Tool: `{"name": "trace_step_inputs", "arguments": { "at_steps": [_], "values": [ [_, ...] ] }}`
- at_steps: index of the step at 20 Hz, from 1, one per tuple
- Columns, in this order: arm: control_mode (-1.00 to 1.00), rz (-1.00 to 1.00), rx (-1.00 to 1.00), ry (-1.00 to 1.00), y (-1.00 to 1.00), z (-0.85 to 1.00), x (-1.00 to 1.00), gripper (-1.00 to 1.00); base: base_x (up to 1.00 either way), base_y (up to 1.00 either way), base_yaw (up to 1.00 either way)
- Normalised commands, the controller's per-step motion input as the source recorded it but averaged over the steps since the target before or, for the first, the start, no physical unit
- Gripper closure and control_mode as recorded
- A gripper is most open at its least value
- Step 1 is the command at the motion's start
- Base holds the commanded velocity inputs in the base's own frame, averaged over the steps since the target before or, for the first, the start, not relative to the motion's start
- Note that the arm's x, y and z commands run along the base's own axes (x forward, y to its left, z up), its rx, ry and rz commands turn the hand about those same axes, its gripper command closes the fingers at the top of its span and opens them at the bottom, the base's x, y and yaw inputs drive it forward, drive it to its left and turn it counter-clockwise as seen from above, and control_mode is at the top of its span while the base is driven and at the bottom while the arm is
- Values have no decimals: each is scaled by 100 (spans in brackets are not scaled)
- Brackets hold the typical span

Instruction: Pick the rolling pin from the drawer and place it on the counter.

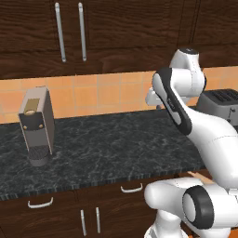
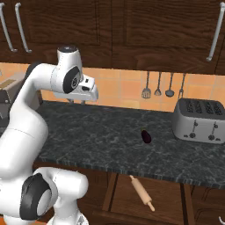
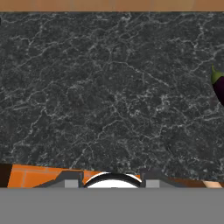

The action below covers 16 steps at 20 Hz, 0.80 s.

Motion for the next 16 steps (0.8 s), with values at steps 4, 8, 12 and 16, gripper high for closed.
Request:
{"name": "trace_step_inputs", "arguments": {
  "at_steps": [4, 8, 12, 16],
  "values": [
    [-100, 0, 1, 0, -29, -3, -15, -100, 0, 0, 0],
    [-100, -6, 6, 1, -100, -25, -61, -100, 0, 0, 0],
    [-100, -8, 2, 7, -100, -45, -51, -100, 0, 0, 0],
    [-100, -10, 0, 9, -100, -59, -54, -100, 0, 0, 0]
  ]
}}
